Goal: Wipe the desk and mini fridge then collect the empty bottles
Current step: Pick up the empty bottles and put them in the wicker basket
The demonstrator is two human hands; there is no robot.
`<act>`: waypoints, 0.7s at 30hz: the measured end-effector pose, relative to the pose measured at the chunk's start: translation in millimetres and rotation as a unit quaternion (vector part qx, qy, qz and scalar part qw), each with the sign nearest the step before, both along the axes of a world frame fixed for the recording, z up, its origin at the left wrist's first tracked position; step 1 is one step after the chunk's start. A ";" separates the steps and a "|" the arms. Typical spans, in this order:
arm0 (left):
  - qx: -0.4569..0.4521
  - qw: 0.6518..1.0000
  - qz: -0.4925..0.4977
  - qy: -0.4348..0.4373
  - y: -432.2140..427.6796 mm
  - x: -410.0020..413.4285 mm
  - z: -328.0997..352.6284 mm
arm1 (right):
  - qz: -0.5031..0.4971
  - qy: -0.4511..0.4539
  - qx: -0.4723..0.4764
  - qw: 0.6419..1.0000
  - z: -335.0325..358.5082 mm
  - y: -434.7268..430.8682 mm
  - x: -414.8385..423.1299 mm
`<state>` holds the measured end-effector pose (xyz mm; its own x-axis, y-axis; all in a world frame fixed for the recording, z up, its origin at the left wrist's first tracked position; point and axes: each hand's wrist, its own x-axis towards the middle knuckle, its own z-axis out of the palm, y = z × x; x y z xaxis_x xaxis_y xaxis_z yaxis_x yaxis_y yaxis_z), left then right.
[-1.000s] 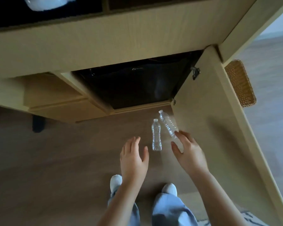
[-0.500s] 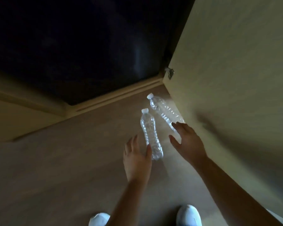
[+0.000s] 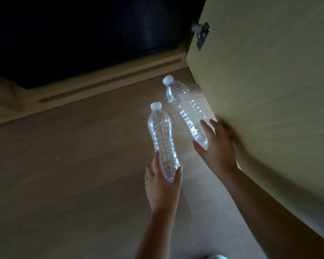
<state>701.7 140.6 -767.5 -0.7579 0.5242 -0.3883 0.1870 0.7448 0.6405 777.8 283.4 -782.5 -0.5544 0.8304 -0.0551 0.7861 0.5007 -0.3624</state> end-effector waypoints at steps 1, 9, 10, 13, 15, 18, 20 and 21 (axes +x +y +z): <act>0.000 1.000 -0.002 -0.011 1.3 1.5 -2.7 | -0.007 0.001 -0.008 1.000 -2.9 0.9 -0.7; 0.037 0.996 0.025 -0.074 1.7 -1.1 -12.5 | -0.101 0.091 -0.122 0.983 -16.5 -10.5 -12.1; 0.039 0.995 0.038 -0.082 1.0 -2.1 -11.1 | -0.111 0.102 -0.130 0.980 -15.1 -13.4 -13.2; 0.034 0.991 0.077 -0.099 -2.7 -5.3 2.6 | -0.132 0.123 -0.139 0.974 -3.6 -24.7 -14.2; 0.031 0.989 0.094 -0.110 -8.8 -5.6 18.0 | -0.139 0.131 -0.141 0.971 12.3 -36.2 -14.2; 0.032 0.987 0.110 -0.111 -24.9 -4.3 52.5 | -0.136 0.151 -0.150 0.968 47.0 -58.8 -13.3; 0.036 0.986 0.122 -0.109 -38.9 -5.4 80.8 | -0.140 0.171 -0.158 0.962 77.4 -72.6 -13.4; 0.039 0.985 0.128 -0.107 -45.4 -7.3 96.8 | -0.149 0.185 -0.166 0.957 94.7 -79.4 -13.8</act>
